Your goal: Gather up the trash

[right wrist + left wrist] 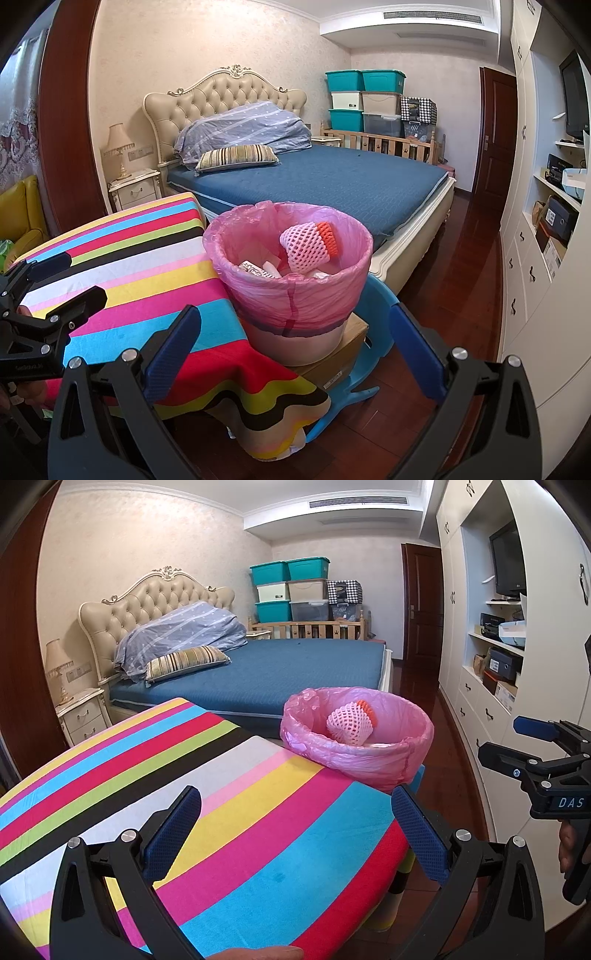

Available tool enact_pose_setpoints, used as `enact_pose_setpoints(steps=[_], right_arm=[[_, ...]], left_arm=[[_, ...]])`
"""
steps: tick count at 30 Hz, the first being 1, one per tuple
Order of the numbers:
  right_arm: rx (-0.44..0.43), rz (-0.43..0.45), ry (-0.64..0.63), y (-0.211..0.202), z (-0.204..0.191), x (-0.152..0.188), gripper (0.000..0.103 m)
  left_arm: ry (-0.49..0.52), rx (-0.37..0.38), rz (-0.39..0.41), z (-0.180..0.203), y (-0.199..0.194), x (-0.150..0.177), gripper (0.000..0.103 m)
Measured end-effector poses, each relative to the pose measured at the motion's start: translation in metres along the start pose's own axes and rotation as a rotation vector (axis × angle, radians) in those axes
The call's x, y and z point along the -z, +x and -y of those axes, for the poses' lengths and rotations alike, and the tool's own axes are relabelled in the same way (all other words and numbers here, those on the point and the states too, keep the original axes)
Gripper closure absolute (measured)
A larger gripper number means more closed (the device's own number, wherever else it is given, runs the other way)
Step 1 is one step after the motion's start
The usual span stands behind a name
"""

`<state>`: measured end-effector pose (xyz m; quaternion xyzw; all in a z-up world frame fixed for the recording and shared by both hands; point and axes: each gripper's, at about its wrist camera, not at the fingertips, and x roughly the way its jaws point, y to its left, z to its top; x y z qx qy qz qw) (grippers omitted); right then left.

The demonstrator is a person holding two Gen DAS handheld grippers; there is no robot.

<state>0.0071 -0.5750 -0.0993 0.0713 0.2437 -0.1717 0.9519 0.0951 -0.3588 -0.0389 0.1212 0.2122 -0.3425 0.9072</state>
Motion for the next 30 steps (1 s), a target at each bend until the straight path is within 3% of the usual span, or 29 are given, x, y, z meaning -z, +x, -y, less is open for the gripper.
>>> enact_pose_setpoints(steps=[22,26,30], right_arm=[[-0.02,-0.018,0.002,0.01,-0.012,0.003,0.005],[-0.06,-0.025,-0.031,0.016,-0.038,-0.003,0.005],[-0.153,-0.047,-0.065,0.031,-0.091,-0.018,0.005]], left_arm=[[-0.033,-0.006,0.001,-0.009,-0.001,0.003,0.007],[-0.073,-0.045,0.01,-0.032,-0.013,0.006,0.007],[-0.098,-0.121,0.023,-0.066,-0.034,0.003,0.007]])
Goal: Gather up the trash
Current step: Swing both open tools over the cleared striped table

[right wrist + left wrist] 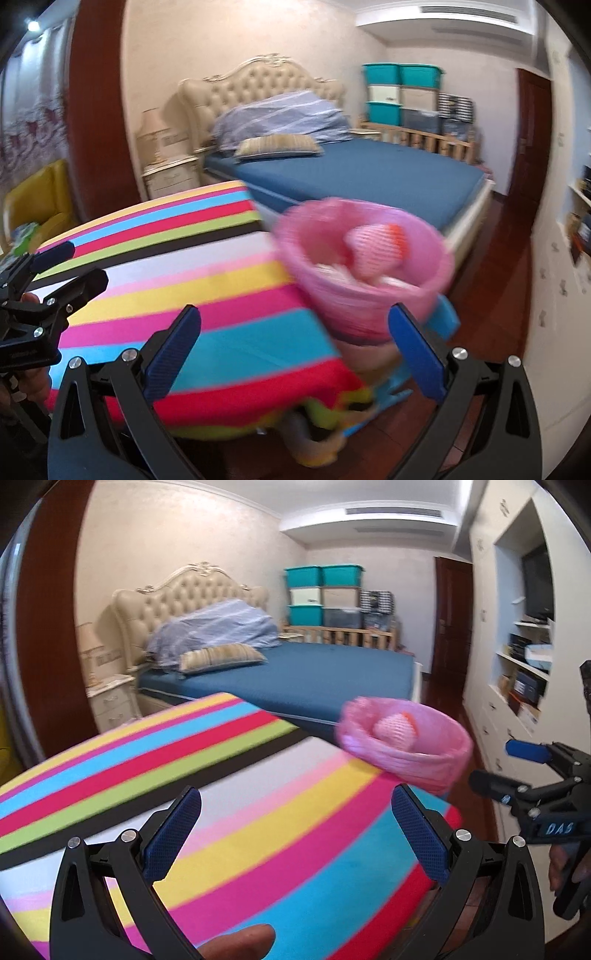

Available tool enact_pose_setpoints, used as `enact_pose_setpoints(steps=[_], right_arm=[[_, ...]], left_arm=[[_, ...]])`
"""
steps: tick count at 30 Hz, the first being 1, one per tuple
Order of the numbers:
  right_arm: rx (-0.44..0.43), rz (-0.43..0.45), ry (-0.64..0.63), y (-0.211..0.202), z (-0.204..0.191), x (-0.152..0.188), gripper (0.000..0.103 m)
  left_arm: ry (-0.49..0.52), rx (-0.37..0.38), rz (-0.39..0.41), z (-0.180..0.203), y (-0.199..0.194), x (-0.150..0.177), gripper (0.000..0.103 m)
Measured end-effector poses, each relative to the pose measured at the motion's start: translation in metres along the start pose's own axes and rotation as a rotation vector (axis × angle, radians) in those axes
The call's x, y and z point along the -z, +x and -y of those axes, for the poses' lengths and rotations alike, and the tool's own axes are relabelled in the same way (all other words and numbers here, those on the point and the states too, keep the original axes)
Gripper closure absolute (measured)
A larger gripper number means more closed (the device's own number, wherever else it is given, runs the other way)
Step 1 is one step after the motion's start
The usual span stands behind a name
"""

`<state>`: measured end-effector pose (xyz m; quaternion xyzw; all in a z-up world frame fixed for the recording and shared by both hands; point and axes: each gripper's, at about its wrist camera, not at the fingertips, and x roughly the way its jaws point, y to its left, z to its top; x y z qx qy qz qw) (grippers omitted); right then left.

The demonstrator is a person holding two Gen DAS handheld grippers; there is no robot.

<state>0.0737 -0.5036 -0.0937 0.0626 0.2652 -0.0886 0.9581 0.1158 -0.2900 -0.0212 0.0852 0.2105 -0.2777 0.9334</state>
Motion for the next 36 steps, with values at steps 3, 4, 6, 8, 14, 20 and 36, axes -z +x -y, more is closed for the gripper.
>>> enact_pose_setpoints(steps=[3,4,6,8,14,20,36], right_arm=[[-0.068,-0.032,-0.048,0.028,-0.055,-0.017,0.005],[-0.098,-0.045,-0.07,0.039,-0.077,-0.024,0.005],[-0.169,-0.06,-0.119,0.06,-0.119,-0.033,0.005],[-0.209,-0.104,-0.179,0.087,-0.164,-0.038,0.005],[-0.25,-0.237,-0.304,0.165,-0.273,-0.047,0.005],[-0.212,-0.32,-0.305,0.211,-0.314,-0.05,0.005],[-0.204,-0.361,-0.255,0.241,-0.311,-0.046,0.004]], left_arm=[[-0.005,-0.123,-0.012,-0.048,-0.017,0.0,0.007],[-0.014,-0.159,-0.029,-0.065,-0.02,0.002,0.007],[-0.069,-0.268,-0.1,-0.116,-0.026,0.014,0.007],[-0.154,-0.356,-0.166,-0.168,-0.029,0.029,0.007],[-0.401,-0.617,-0.357,-0.317,-0.037,0.079,0.007],[-0.518,-0.625,-0.402,-0.36,-0.036,0.102,0.007],[-0.527,-0.577,-0.456,-0.371,-0.031,0.124,0.006]])
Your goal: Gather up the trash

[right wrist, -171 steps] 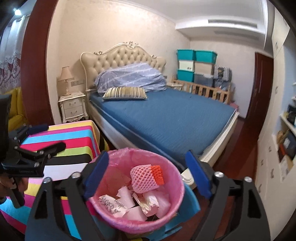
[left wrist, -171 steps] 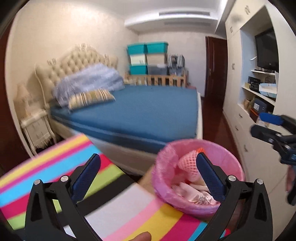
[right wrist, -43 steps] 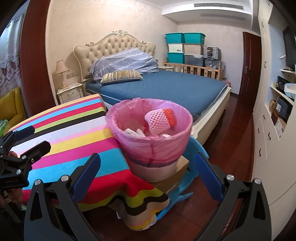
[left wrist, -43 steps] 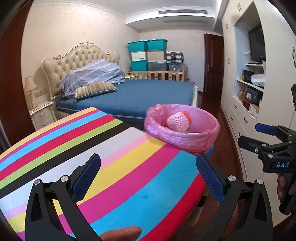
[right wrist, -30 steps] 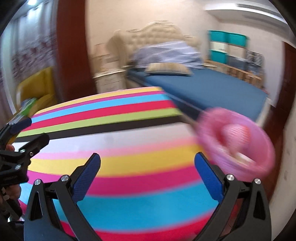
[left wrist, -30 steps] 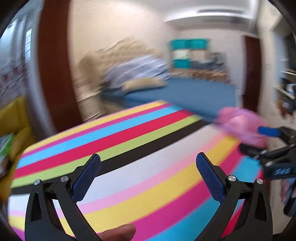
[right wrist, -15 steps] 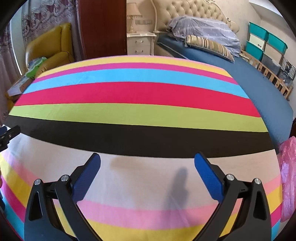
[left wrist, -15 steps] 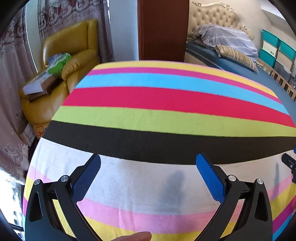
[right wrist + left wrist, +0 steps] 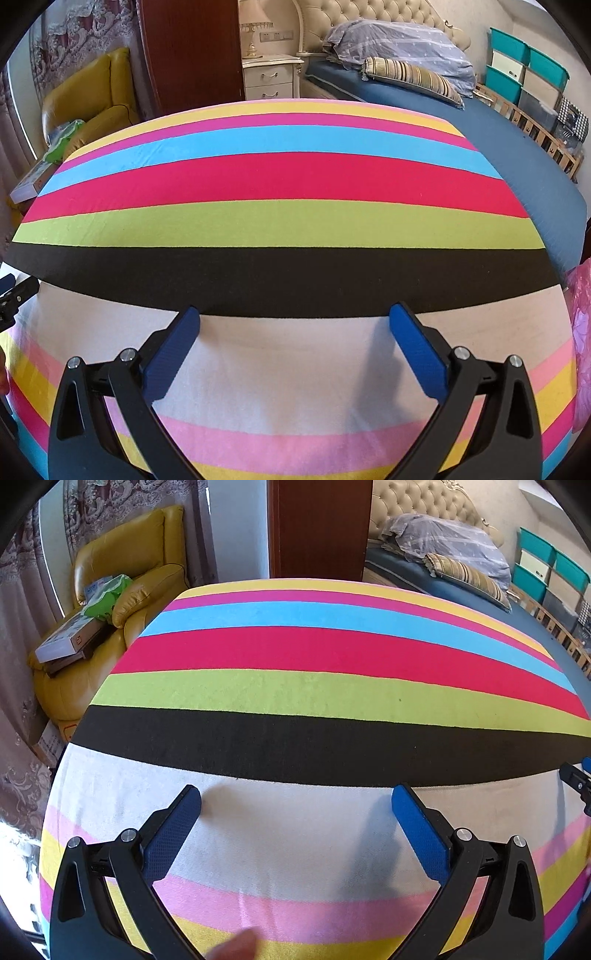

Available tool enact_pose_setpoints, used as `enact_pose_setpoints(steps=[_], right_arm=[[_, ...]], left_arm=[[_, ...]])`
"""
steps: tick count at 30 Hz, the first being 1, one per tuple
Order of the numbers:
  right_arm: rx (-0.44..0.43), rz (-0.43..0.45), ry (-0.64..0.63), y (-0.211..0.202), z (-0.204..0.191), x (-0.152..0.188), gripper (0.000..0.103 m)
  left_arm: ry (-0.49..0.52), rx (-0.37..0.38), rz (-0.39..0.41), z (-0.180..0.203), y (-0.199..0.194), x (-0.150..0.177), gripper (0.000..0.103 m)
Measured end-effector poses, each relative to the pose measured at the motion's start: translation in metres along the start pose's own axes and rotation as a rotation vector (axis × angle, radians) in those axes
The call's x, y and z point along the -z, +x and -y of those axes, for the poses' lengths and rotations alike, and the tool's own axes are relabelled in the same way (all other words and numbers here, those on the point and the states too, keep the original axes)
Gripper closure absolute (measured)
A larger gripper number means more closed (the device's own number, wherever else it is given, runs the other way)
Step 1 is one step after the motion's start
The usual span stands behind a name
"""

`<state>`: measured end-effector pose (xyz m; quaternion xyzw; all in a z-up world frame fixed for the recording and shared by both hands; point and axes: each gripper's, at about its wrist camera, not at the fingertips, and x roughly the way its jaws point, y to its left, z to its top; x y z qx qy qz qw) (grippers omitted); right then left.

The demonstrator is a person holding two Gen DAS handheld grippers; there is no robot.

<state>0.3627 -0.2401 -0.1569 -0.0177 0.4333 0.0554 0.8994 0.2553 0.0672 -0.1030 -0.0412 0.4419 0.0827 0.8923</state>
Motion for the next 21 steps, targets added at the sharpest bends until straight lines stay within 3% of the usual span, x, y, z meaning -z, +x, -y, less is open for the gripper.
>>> enact_pose_setpoints(steps=[21], right_arm=[[0.0,0.0,0.0,0.0015,-0.0005,-0.0008,0.004]], left_arm=[[-0.001,0.0,-0.001,-0.0001,0.0001,-0.0002,0.006]])
